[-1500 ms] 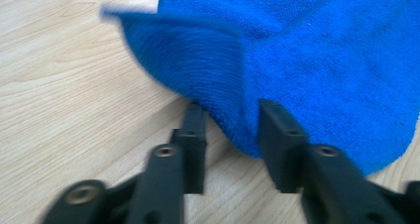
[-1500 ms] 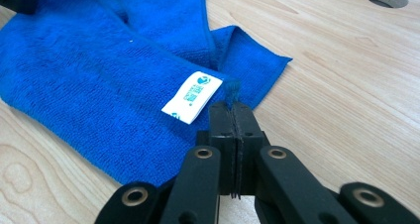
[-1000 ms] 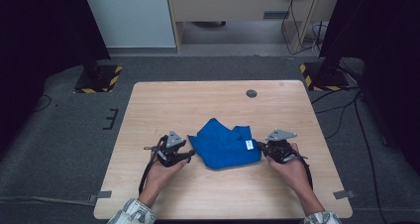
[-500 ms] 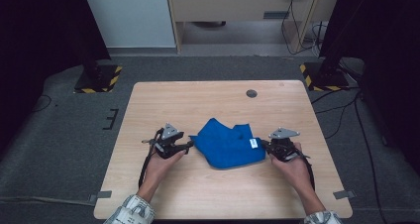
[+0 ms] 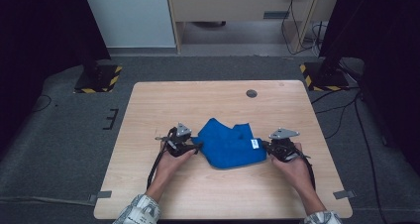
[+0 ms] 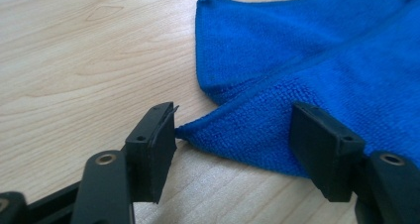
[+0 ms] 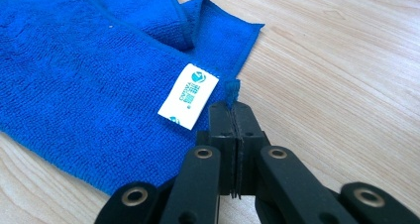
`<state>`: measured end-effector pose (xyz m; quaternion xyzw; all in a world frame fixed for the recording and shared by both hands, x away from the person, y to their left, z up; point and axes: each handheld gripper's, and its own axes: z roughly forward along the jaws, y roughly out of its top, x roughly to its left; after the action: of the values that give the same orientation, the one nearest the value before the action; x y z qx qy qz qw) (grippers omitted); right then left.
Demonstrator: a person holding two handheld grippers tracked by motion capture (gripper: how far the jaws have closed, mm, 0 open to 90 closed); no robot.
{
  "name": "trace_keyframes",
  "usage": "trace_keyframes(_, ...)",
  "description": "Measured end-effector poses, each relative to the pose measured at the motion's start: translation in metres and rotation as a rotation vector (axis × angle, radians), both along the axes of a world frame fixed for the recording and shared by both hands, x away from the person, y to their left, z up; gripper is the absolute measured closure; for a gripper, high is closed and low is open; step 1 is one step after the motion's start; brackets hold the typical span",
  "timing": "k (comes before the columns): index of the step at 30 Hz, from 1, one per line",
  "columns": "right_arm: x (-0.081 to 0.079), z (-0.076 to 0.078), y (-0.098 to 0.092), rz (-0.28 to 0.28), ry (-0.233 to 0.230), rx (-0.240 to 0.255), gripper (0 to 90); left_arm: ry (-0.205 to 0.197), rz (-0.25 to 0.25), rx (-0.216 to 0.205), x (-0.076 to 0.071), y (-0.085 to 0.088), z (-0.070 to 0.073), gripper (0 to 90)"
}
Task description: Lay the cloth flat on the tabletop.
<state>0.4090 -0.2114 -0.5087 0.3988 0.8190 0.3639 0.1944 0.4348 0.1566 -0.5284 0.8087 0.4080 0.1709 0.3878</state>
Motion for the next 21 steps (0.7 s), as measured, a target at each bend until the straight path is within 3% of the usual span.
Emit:
trace_keyframes(2, 0.0000, 0.0000, 0.0001, 0.001, 0.001, 0.000, 89.7, -0.005, 0.009, 0.021, -0.0001, -0.0021, -0.0007, 33.1)
trace_keyframes(13, -0.0002, 0.0001, -0.0007, 0.004, 0.003, -0.001, 89.7, 0.027, 0.011, 0.004, 0.0031, 0.0022, -0.0068, 33.0)
trace_keyframes(16, -0.0005, 0.0003, -0.0006, 0.003, 0.004, 0.000, 89.6, 0.025, 0.007, 0.006, 0.0026, 0.0021, -0.0069, 35.2)
trace_keyframes(21, -0.0011, 0.0009, -0.0003, 0.002, 0.002, 0.002, 89.6, 0.017, -0.021, 0.005, -0.0001, 0.0011, -0.0065, 47.2)
